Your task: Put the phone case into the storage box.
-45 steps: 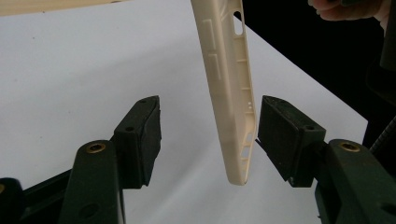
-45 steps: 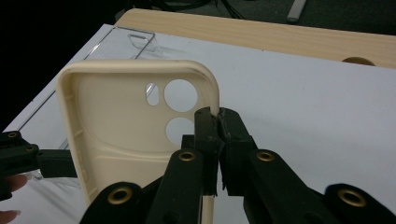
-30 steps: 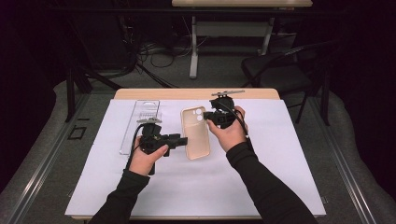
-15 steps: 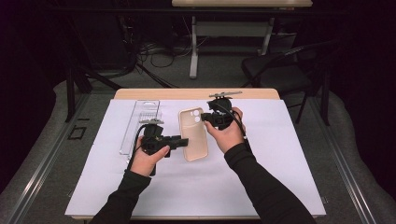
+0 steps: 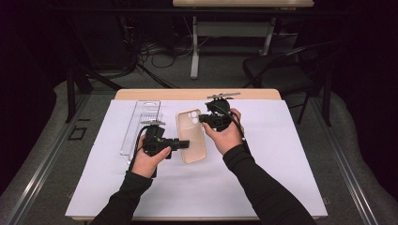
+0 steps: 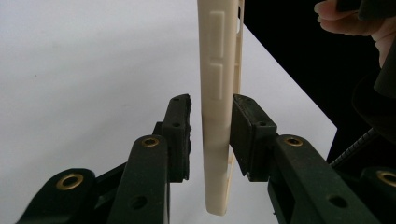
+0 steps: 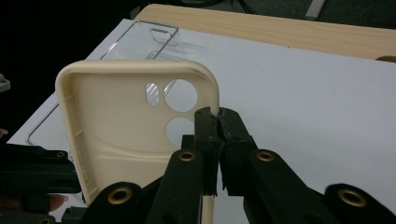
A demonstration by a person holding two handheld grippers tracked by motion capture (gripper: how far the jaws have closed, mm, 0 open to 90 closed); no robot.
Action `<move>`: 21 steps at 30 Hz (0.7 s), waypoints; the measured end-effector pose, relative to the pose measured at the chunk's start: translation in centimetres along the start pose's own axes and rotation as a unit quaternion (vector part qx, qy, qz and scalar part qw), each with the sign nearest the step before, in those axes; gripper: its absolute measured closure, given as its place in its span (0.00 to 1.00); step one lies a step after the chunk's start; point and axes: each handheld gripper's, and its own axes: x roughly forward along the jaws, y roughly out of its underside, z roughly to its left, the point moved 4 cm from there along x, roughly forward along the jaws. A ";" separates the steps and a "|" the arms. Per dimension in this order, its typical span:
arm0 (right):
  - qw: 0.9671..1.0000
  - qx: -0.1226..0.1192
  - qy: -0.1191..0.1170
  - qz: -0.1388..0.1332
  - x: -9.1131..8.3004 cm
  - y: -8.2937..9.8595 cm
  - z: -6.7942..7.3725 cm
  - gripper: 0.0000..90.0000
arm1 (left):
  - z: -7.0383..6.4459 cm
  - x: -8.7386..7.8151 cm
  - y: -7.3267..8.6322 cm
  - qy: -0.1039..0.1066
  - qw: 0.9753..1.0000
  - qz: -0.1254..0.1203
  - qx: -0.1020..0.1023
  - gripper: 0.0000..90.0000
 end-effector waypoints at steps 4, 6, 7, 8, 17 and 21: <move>1.000 -0.002 -0.003 -0.001 0.0 0.0 0.2 0.97 | -0.1 0.1 0.1 0.000 1.000 0.003 -0.003 0.78; 1.000 -0.003 -0.004 0.000 0.0 0.0 0.3 0.97 | -0.1 0.1 0.1 0.001 1.000 0.004 -0.004 0.80; 1.000 -0.003 -0.004 -0.001 0.1 0.0 0.3 0.97 | -0.1 0.1 0.1 0.002 1.000 0.004 -0.006 0.80; 1.000 -0.003 -0.005 -0.001 0.1 0.0 0.3 0.97 | 0.0 0.1 0.1 0.003 1.000 0.005 -0.007 0.81; 1.000 -0.001 -0.008 0.000 0.1 0.1 0.4 0.97 | 0.1 -0.1 0.1 0.002 1.000 0.008 -0.019 0.86; 1.000 -0.003 -0.009 -0.001 0.1 0.1 0.4 0.97 | 0.1 0.0 0.1 0.001 1.000 0.009 -0.020 0.88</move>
